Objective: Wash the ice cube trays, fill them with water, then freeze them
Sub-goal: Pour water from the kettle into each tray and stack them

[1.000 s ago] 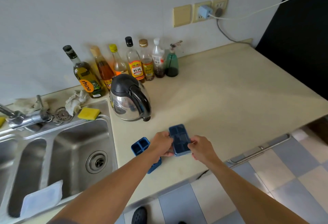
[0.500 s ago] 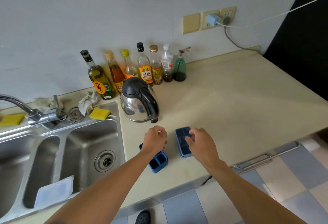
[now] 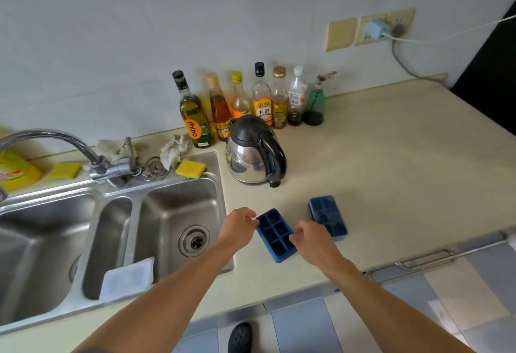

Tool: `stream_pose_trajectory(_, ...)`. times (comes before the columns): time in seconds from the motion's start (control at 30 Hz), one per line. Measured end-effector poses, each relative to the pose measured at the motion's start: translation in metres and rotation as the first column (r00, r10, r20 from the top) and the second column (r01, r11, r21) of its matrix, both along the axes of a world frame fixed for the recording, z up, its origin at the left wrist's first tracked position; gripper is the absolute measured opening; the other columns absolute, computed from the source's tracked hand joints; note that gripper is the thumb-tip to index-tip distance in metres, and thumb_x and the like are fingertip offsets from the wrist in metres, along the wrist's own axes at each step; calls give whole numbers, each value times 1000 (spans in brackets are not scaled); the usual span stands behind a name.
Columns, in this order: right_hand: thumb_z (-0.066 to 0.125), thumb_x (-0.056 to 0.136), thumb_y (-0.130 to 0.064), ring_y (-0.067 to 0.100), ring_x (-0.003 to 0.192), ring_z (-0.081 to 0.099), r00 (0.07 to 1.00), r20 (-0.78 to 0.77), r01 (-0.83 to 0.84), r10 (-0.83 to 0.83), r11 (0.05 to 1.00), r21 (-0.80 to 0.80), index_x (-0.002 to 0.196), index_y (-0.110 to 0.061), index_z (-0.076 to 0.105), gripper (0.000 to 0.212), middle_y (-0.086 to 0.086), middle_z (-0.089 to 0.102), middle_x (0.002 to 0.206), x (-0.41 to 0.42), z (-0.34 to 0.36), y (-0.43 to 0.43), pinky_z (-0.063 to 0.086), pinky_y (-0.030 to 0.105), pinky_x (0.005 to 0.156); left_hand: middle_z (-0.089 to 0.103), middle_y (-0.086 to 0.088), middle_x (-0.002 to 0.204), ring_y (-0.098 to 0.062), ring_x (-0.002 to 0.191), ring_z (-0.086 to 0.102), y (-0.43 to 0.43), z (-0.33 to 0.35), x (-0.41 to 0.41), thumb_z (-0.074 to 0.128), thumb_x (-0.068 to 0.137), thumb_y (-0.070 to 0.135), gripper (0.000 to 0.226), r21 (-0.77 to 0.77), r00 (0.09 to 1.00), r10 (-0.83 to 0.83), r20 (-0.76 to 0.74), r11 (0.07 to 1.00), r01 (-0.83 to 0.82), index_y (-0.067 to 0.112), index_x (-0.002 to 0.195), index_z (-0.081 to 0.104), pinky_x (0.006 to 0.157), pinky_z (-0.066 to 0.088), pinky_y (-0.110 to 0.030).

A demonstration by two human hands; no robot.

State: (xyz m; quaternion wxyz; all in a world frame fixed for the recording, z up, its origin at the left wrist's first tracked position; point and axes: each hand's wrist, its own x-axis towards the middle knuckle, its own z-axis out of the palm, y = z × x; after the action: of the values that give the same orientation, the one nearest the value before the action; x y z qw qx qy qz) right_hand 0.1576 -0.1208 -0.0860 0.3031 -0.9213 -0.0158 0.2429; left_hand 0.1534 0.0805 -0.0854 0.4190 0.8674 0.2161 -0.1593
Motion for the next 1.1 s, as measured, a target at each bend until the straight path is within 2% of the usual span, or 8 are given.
stream_pose_trajectory(0.13, 60, 99, -23, 23, 76, 62, 998, -54, 18, -20, 999, -38, 99, -7, 62, 16, 5, 63, 84, 1, -2, 4, 54, 39, 70, 71, -8, 100, -27, 90, 72, 1, -3, 4, 61, 96, 13, 23, -119, 999, 6, -31, 993, -10, 10, 119, 65, 74, 63, -36)
stream_pose_trajectory(0.23, 56, 98, -14, 25, 65, 61, 994, -89, 56, -59, 998, -35, 97, -2, 61, 13, 12, 63, 79, -1, -7, 9, 57, 42, 60, 73, -13, 98, -29, 87, 74, 4, -6, 7, 60, 96, 10, 19, -153, 999, 10, -46, 988, -17, 8, 114, 66, 77, 64, -38)
stream_pose_trajectory(0.37, 52, 98, -8, 29, 65, 65, 987, -84, 134, -137, 990, -36, 99, 0, 62, 13, 20, 69, 89, -1, -8, 13, 59, 47, 63, 76, -16, 88, -22, 68, 71, 5, -6, 13, 57, 95, 8, 12, -157, 998, 0, -60, 988, -10, 11, 99, 68, 81, 63, -40)
stream_pose_trajectory(0.47, 52, 99, -8, 31, 67, 69, 984, -77, 155, -160, 986, -61, 97, -3, 64, 13, 16, 68, 85, -1, -7, 13, 59, 41, 62, 76, -14, 89, -17, 64, 70, 5, -6, 16, 56, 95, 6, 14, -141, 998, -18, -64, 990, 9, 12, 97, 68, 68, 61, -26)
stream_pose_trajectory(0.67, 50, 99, -6, 19, 46, 54, 984, -63, 160, -166, 982, -95, 82, -6, 61, 20, 6, 55, 63, -5, -3, 14, 39, 22, 35, 75, -15, 90, -19, 63, 69, 2, -4, 19, 55, 94, 4, 14, -145, 997, -10, -75, 990, -1, 11, 96, 67, 60, 58, -22)
stream_pose_trajectory(0.83, 49, 100, -9, 15, 57, 48, 989, -10, 146, -148, 983, -112, 84, -7, 56, 18, 3, 54, 69, -5, 4, 10, 39, 28, 52, 76, -15, 86, -17, 55, 67, 0, -2, 20, 56, 94, 5, 11, -218, 995, 41, -95, 974, -61, 10, 97, 66, 64, 62, -28)
stream_pose_trajectory(0.97, 51, 103, -15, 16, 67, 55, 992, 43, 121, -117, 989, -89, 94, -10, 57, 12, 5, 63, 81, -4, 16, 8, 48, 33, 62, 75, -14, 86, -27, 71, 75, -1, 5, 19, 61, 95, 11, 4, -286, 991, 95, -91, 951, -117, 10, 97, 64, 76, 64, -40)
stream_pose_trajectory(1.1, 53, 102, -22, 16, 76, 64, 981, 130, 147, -143, 989, -17, 96, -17, 61, 11, 0, 67, 84, 9, 36, 13, 53, 37, 71, 75, -11, 89, -25, 72, 75, 10, 19, 13, 61, 99, 26, 18, -373, 984, 158, -77, 911, -175, 8, 101, 64, 70, 65, -38)
